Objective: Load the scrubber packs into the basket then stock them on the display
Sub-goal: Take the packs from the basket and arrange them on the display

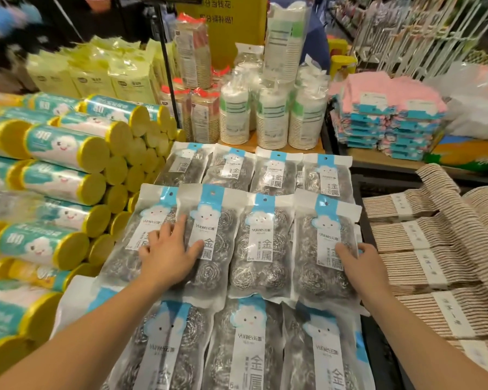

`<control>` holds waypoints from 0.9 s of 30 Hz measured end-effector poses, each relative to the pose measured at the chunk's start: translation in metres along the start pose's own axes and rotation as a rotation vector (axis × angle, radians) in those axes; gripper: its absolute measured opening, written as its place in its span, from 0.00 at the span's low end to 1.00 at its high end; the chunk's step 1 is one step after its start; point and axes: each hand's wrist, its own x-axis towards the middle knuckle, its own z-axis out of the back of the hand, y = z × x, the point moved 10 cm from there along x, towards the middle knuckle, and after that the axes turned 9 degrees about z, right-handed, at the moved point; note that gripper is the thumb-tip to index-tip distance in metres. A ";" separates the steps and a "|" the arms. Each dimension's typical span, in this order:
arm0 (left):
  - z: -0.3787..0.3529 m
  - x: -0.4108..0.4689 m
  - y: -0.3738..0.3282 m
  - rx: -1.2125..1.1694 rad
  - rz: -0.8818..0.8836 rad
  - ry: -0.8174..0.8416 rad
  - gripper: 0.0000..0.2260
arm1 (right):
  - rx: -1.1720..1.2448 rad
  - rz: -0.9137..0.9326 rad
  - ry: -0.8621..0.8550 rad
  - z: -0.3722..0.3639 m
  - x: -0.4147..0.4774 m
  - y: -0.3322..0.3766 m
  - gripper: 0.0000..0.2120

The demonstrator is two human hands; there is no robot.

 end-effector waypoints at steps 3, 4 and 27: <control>-0.007 -0.001 0.001 0.057 -0.006 0.016 0.38 | -0.085 0.020 0.004 0.000 -0.001 0.001 0.28; -0.007 -0.002 0.001 0.063 -0.008 0.014 0.39 | -0.097 0.022 0.007 0.000 0.000 -0.001 0.30; 0.141 -0.109 0.220 -0.208 0.115 -0.220 0.40 | -0.060 0.765 0.235 -0.142 -0.180 0.258 0.22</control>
